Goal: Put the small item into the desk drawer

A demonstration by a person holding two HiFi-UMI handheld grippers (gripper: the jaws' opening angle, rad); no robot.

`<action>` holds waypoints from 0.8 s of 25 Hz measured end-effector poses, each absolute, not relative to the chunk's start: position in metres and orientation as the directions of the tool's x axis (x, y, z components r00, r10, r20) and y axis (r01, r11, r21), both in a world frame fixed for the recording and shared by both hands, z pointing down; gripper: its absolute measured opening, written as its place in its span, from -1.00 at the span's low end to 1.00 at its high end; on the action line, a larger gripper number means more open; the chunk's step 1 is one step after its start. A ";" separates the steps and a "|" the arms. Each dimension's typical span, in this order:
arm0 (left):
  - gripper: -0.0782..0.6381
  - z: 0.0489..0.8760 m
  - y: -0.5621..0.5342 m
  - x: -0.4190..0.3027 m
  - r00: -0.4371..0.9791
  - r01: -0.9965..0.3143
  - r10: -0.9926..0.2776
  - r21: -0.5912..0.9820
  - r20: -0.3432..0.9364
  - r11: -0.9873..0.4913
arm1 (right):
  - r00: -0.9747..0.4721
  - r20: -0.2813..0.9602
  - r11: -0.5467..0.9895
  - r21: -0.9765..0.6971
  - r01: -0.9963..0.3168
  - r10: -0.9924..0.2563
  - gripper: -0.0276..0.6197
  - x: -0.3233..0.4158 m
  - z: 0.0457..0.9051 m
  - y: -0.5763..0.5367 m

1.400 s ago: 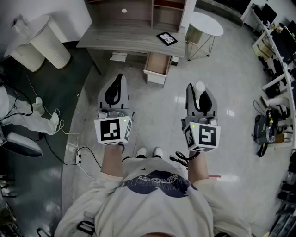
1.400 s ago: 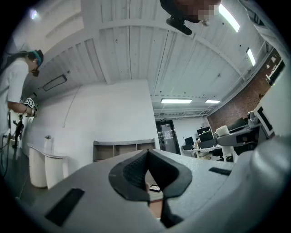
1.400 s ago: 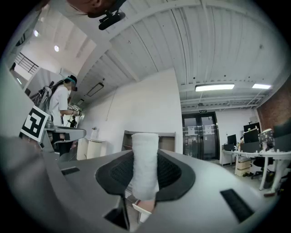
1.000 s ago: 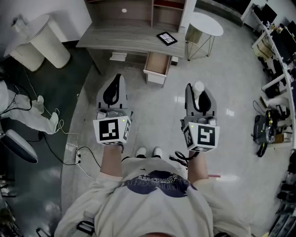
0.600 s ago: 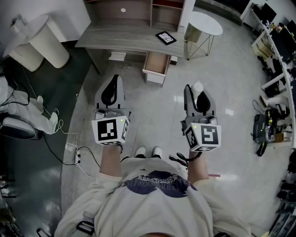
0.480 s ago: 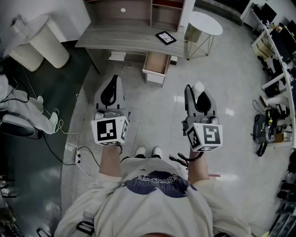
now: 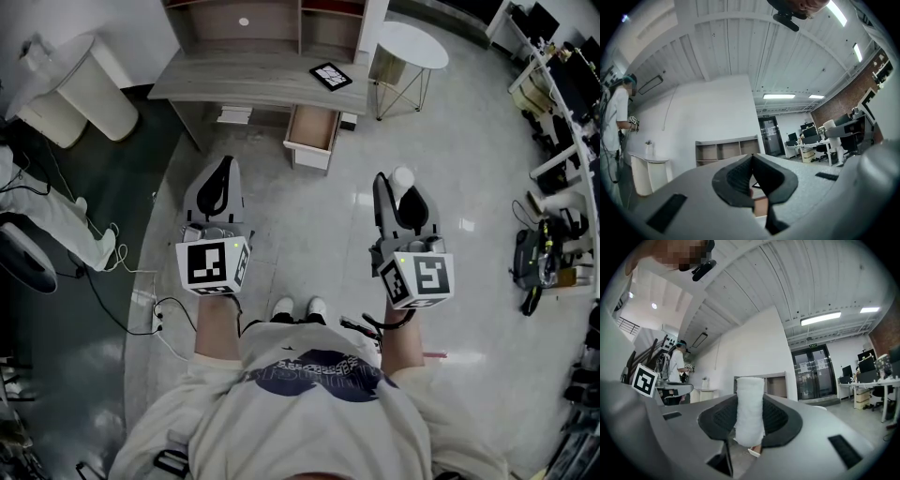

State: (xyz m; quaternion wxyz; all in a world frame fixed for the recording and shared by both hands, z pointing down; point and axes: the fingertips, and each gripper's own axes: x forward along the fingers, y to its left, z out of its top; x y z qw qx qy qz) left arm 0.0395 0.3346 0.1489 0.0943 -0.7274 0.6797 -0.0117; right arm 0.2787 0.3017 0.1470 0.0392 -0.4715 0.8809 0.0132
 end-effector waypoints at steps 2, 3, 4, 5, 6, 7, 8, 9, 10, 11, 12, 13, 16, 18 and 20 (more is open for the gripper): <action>-0.76 0.153 0.331 0.048 0.083 -0.983 -0.992 -0.172 -0.094 -0.066 | -0.557 -0.079 0.560 -0.016 -0.829 -0.827 -0.53 0.284 0.149 0.299; -0.76 0.155 0.329 0.052 0.084 -0.982 -0.993 -0.177 -0.088 -0.067 | -0.560 -0.078 0.563 -0.016 -0.826 -0.825 -0.53 0.287 0.150 0.297; -0.76 0.157 0.327 0.056 0.083 -0.982 -0.993 -0.179 -0.084 -0.067 | -0.562 -0.076 0.565 -0.016 -0.825 -0.823 -0.53 0.290 0.151 0.294; -0.76 0.158 0.326 0.060 0.081 -0.982 -0.993 -0.176 -0.082 -0.065 | -0.563 -0.074 0.566 -0.017 -0.824 -0.823 -0.53 0.293 0.152 0.292; -0.76 0.160 0.324 0.064 0.078 -0.983 -0.994 -0.172 -0.079 -0.063 | -0.566 -0.073 0.568 -0.017 -0.823 -0.821 -0.53 0.297 0.153 0.289; -0.76 0.161 0.322 0.067 0.074 -0.984 -0.994 -0.167 -0.075 -0.060 | -0.571 -0.074 0.573 -0.019 -0.819 -0.818 -0.53 0.301 0.152 0.286; -0.76 0.162 0.320 0.071 0.069 -0.985 -0.995 -0.162 -0.072 -0.057 | -0.577 -0.076 0.580 -0.025 -0.814 -0.813 -0.53 0.304 0.152 0.283; -0.76 0.163 0.318 0.074 0.064 -0.986 -0.995 -0.156 -0.071 -0.052 | -0.583 -0.081 0.587 -0.036 -0.809 -0.808 -0.53 0.308 0.152 0.280; -0.76 0.164 0.316 0.077 0.058 -0.988 -0.996 -0.148 -0.072 -0.047 | -0.590 -0.086 0.595 -0.046 -0.803 -0.803 -0.53 0.311 0.152 0.276; -0.76 0.165 0.315 0.080 0.052 -0.989 -0.996 -0.139 -0.074 -0.041 | -0.597 -0.091 0.602 -0.050 -0.797 -0.797 -0.53 0.314 0.152 0.273; -0.76 0.166 0.314 0.082 0.045 -0.991 -0.996 -0.132 -0.077 -0.034 | -0.602 -0.094 0.608 -0.048 -0.792 -0.793 -0.53 0.317 0.153 0.270; -0.76 0.167 0.312 0.084 0.039 -0.991 -0.996 -0.128 -0.081 -0.029 | -0.607 -0.098 0.613 -0.042 -0.789 -0.789 -0.53 0.319 0.153 0.266; -0.76 0.173 0.310 0.086 0.026 -0.991 -0.997 -0.129 -0.076 -0.016 | -0.612 -0.109 0.619 -0.035 -0.785 -0.783 -0.53 0.324 0.154 0.256; -0.76 0.178 0.310 0.084 0.013 -0.992 -0.998 -0.127 -0.066 -0.004 | -0.616 -0.111 0.622 -0.034 -0.782 -0.780 -0.53 0.324 0.156 0.253; -0.76 0.179 0.307 0.080 0.000 -0.993 -0.998 -0.122 -0.065 0.008 | -0.621 -0.110 0.627 -0.026 -0.779 -0.776 -0.53 0.322 0.157 0.249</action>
